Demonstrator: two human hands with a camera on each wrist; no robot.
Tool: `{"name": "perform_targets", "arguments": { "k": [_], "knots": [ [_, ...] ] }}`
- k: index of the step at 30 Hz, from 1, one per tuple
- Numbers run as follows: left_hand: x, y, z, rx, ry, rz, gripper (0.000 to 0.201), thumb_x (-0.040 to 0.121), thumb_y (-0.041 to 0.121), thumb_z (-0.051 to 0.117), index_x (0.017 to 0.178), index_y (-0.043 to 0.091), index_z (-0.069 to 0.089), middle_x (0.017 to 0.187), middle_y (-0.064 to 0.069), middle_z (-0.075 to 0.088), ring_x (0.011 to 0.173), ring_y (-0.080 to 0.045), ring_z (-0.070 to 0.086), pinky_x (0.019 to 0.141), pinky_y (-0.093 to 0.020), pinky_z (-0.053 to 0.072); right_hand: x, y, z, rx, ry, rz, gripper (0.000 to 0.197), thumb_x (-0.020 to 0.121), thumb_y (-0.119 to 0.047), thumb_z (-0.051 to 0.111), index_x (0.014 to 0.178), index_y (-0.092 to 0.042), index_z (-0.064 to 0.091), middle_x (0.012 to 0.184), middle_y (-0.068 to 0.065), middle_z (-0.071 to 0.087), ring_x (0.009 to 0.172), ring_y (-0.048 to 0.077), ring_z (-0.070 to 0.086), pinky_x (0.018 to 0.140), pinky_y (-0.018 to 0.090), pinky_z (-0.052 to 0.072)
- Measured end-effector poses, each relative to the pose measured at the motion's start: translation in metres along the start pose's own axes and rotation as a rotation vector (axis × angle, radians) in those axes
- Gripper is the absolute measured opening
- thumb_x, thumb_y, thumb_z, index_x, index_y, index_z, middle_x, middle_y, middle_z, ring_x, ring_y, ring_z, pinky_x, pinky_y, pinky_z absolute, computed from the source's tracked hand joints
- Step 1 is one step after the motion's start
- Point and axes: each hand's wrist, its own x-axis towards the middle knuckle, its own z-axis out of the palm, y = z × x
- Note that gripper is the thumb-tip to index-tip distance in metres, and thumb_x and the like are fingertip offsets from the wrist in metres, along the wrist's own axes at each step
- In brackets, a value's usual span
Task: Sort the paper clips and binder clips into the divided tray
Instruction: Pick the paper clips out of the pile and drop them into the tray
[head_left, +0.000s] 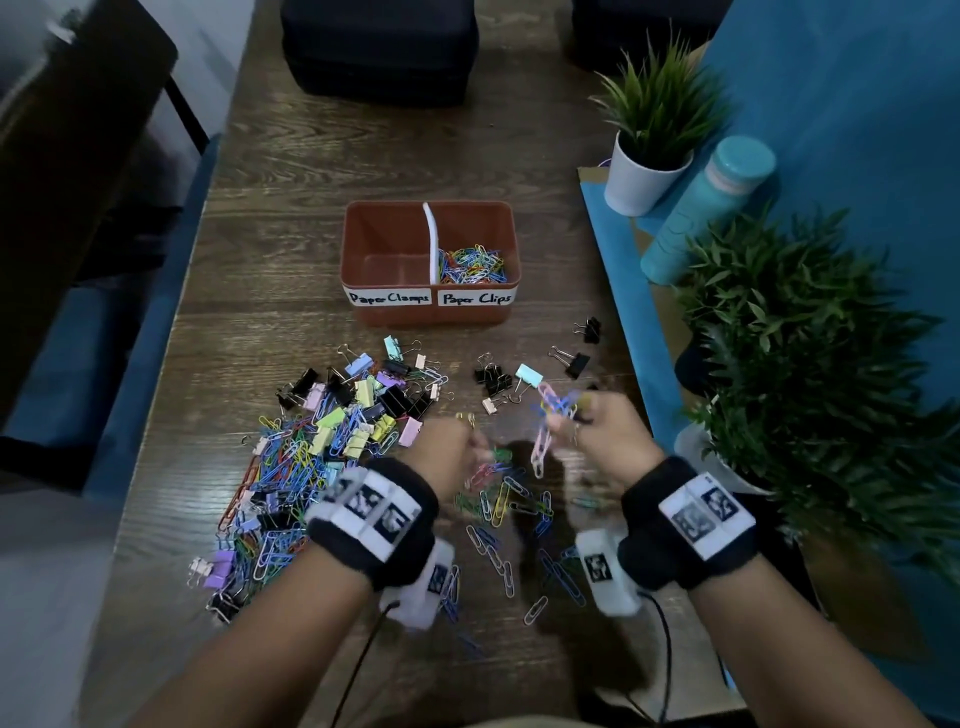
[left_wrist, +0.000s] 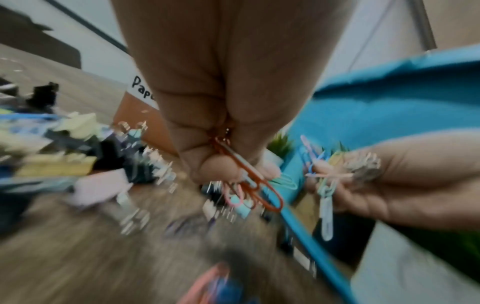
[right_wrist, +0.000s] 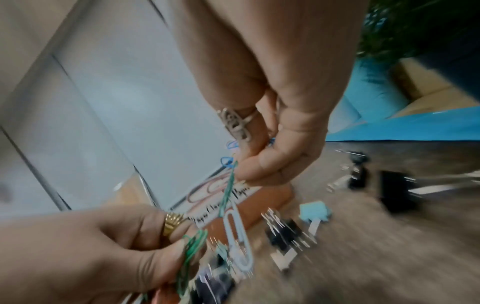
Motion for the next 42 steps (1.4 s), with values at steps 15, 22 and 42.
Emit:
{"name": "perform_targets", "arguments": {
  "k": [15, 22, 42],
  "knots": [
    [0.128, 0.079, -0.161, 0.201, 0.413, 0.051, 0.035, 0.094, 0.028, 0.050, 0.110, 0.001, 0.064, 0.114, -0.016, 0.066, 0.108, -0.030, 0.059, 0.087, -0.033, 0.046, 0.178, -0.129, -0.005, -0.375, 0.111, -0.107, 0.043, 0.082, -0.024, 0.070, 0.117, -0.003, 0.060, 0.107, 0.001, 0.063, 0.097, 0.017, 0.061, 0.086, 0.027, 0.049],
    [0.069, 0.060, -0.150, 0.184, 0.475, 0.322, 0.027, 0.091, 0.010, 0.048, 0.114, 0.009, 0.061, 0.115, -0.009, 0.065, 0.105, -0.022, 0.059, 0.088, -0.021, 0.039, 0.118, -0.114, -0.016, -0.496, 0.014, -0.421, 0.018, 0.086, -0.007, 0.062, 0.103, -0.010, 0.067, 0.097, -0.003, 0.060, 0.088, 0.008, 0.055, 0.084, 0.016, 0.042],
    [-0.094, -0.063, 0.069, 0.680, -0.134, 0.237, 0.113, 0.073, 0.056, 0.065, 0.148, 0.003, -0.001, 0.156, -0.006, -0.018, 0.145, -0.023, -0.005, 0.117, -0.031, 0.009, -0.042, 0.090, 0.021, -1.196, -0.506, -0.308, 0.116, 0.048, -0.047, 0.086, 0.141, -0.020, 0.021, 0.144, 0.003, 0.024, 0.136, 0.024, 0.021, 0.111, 0.039, 0.028]
  ]
}}
